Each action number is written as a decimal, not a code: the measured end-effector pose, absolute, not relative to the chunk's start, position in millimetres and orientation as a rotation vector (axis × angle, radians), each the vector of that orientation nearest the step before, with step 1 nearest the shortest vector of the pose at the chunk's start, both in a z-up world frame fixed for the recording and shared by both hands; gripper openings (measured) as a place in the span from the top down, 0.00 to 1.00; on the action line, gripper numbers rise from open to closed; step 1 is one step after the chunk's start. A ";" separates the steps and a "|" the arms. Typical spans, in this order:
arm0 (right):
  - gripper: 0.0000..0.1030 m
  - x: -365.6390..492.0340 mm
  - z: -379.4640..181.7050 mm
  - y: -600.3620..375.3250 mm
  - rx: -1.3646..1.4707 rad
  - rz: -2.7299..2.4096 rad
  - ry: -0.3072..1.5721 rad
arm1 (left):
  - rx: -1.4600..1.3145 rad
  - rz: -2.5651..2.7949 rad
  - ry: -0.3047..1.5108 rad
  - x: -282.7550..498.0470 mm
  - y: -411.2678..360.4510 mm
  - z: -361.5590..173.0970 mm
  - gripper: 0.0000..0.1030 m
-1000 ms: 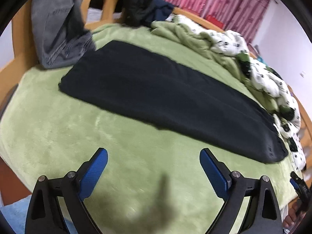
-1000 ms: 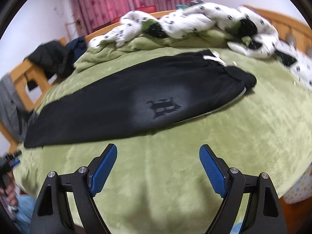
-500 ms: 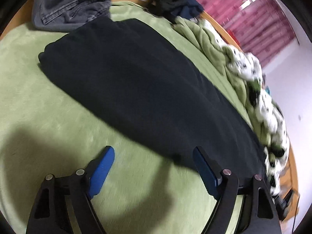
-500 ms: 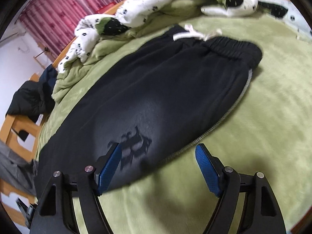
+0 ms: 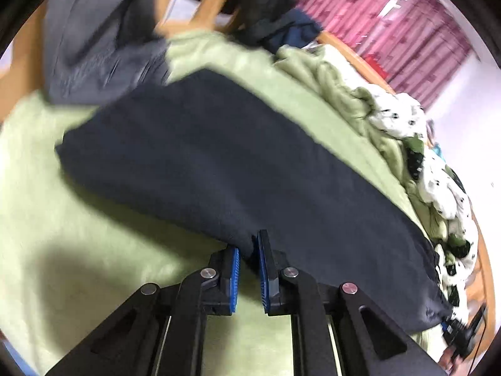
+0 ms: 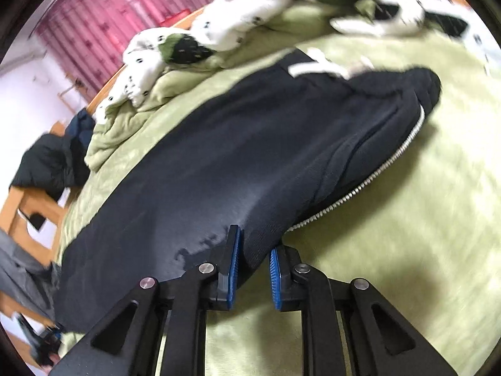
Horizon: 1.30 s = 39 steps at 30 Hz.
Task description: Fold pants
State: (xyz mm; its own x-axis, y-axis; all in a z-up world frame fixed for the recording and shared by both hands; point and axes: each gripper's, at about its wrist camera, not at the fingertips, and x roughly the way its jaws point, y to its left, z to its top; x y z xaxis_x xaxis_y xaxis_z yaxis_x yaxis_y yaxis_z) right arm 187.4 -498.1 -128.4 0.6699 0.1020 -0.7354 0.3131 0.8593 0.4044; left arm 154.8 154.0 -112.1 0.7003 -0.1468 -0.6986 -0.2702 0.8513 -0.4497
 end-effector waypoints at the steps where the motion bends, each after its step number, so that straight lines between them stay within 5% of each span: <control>1: 0.84 191.0 -119.7 -498.4 0.527 -0.109 0.832 | -0.540 0.063 0.783 156.5 152.6 -99.7 0.89; 12: 0.85 283.1 -54.6 -497.4 0.411 0.003 0.720 | -0.292 0.126 0.608 244.2 123.8 -52.9 0.89; 24: 0.84 424.0 -117.1 -468.6 0.223 -0.103 0.786 | -0.229 0.224 0.679 366.0 97.2 -119.3 0.89; 27: 0.73 429.5 -128.2 -469.6 0.179 -0.125 0.823 | -0.223 0.180 0.728 368.1 92.1 -119.6 0.65; 29: 0.56 421.3 -125.7 -471.3 0.165 -0.113 0.842 | -0.242 0.144 0.747 360.8 90.8 -114.3 0.37; 30: 0.47 412.7 -121.3 -472.1 0.158 -0.106 0.842 | -0.240 0.157 0.741 352.6 90.2 -108.3 0.36; 36: 0.30 329.6 -91.7 -477.4 0.095 -0.092 0.816 | -0.384 0.121 0.771 287.0 103.5 -99.2 0.29; 39: 0.29 282.6 -99.1 -490.3 0.130 -0.098 0.854 | -0.508 0.070 0.804 246.7 113.2 -113.4 0.28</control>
